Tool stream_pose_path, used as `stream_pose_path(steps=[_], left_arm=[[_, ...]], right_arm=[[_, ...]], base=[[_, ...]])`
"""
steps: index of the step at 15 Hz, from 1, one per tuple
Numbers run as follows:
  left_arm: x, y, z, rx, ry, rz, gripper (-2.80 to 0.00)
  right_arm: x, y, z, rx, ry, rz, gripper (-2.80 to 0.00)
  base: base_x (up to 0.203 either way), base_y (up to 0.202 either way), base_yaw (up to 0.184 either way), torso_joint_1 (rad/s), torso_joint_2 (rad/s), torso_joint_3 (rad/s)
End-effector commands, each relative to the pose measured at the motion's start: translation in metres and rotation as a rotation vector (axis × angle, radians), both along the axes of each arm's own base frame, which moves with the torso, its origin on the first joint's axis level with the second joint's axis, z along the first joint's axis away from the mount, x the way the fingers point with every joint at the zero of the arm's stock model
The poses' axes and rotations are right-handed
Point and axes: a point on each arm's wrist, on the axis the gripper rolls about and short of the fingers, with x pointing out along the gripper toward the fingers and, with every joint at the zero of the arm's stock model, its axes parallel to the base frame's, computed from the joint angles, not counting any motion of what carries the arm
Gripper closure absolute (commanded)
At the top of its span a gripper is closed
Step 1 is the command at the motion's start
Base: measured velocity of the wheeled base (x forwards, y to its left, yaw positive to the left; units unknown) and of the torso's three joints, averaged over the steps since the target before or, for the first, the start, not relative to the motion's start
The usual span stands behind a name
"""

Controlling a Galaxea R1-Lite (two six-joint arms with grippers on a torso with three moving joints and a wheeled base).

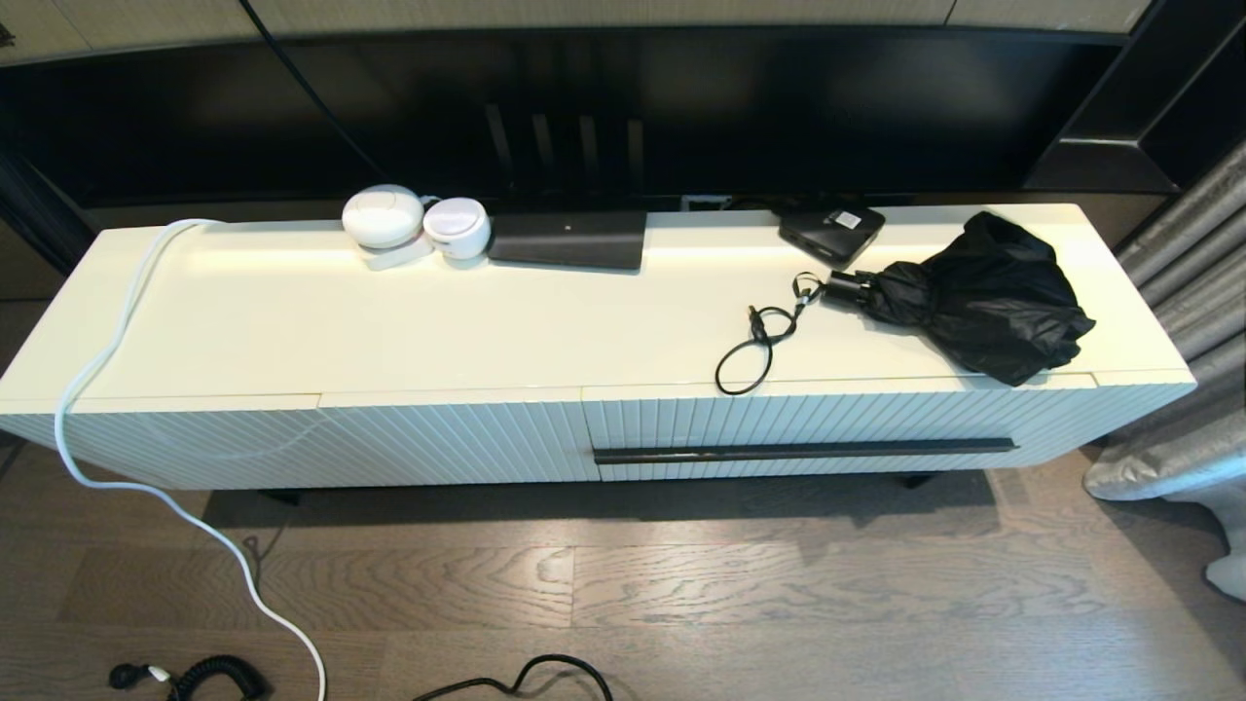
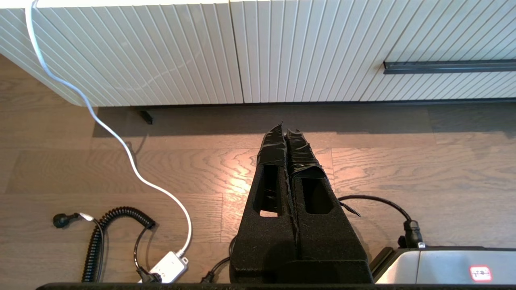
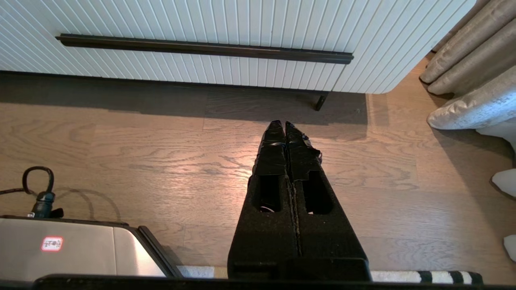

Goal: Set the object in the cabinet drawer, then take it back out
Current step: Open the drawer

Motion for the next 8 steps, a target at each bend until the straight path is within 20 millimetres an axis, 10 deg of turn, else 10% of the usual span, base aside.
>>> stream_pose_path(steps=[1,8], left_arm=[[0.000,0.000,0.000,0.000,0.000,0.000,0.00],[0.000,0.000,0.000,0.000,0.001,0.001,0.00]], right_arm=[[-0.001,0.000,0.004,-0.001,-0.011,0.002,0.00],[-0.028,0.001,0.085,-0.065,-0.084,0.040,0.00]], base=[[0.000,0.000,0.000,0.000,0.00,0.000],[0.000,0.000,0.000,0.000,0.00,0.000]])
